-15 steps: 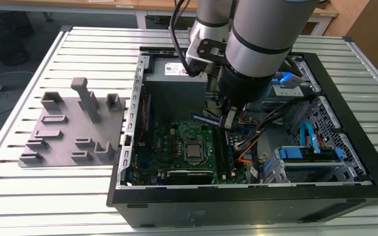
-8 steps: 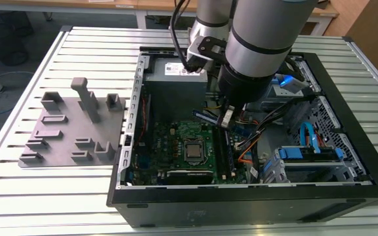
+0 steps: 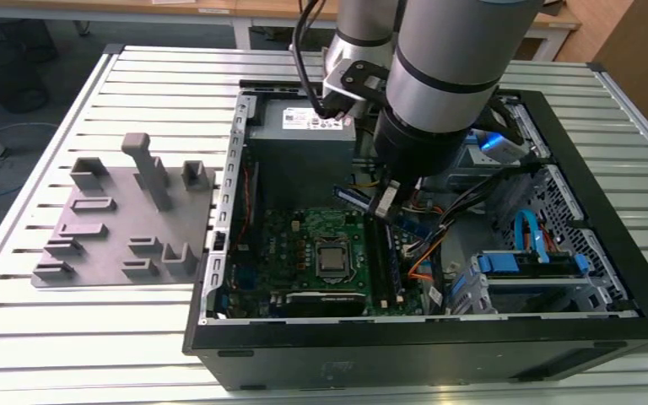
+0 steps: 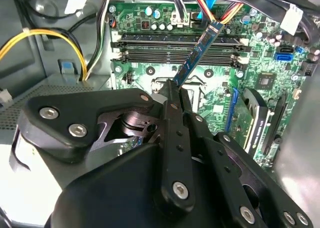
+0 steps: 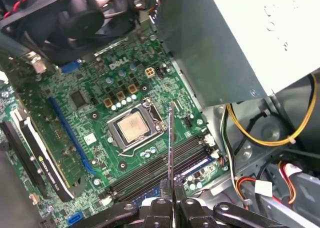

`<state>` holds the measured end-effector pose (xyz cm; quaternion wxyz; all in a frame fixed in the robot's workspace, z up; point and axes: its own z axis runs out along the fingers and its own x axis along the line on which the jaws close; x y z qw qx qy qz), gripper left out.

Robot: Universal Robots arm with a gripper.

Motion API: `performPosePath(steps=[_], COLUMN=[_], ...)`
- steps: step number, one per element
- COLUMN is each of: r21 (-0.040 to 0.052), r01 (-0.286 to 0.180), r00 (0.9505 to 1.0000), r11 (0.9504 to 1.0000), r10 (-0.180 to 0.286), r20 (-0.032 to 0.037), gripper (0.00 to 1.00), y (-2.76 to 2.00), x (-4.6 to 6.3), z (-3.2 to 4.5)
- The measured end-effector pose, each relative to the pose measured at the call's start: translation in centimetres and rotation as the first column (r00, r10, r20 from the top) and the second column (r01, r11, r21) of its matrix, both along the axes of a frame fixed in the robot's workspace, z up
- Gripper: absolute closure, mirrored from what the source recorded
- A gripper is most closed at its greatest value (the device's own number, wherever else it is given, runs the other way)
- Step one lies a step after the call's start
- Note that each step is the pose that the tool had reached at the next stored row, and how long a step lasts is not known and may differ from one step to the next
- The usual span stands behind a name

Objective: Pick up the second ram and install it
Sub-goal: 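Insert the second ram into the second slot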

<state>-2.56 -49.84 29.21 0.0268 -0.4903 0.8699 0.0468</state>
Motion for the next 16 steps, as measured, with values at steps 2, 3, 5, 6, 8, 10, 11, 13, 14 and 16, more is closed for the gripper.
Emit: performPosePath(steps=[2,3,5,6,8,10,11,13,14,16], r21=[-0.0003,-0.0003,-0.0005,-0.0004,-0.0005,-0.0007,-0.0007,-0.0008,-0.0008,-0.0009], r01=[0.02,0.03,0.05,0.06,0.08,0.099,0.109,0.127,0.136,0.155], r00=[0.9998,0.9995,0.9987,0.9982,0.9968,0.9951,0.9941,0.9919,0.9906,0.9878], r11=[0.9998,0.9995,0.9987,0.9982,0.9968,0.9951,0.9941,0.9919,0.9906,0.9878], r10=[-0.02,-0.03,-0.05,-0.06,-0.08,-0.099,-0.109,-0.127,-0.136,-0.155], r20=[0.0,0.0,0.0,0.0,0.0,0.0,0.0,0.0,0.0,0.0], gripper=[0.87,0.87,0.87,0.87,0.87,0.87,0.87,0.87,0.87,0.87], y=[0.0,0.0,0.0,0.0,0.0,0.0,0.0,0.0,0.0,0.0], x=[0.0,0.0,0.0,0.0,0.0,0.0,0.0,0.0,0.0,0.0], z=[0.0,-0.01,-0.01,-0.01,-0.02,-0.02,-0.02,-0.03,-0.03,-0.03])
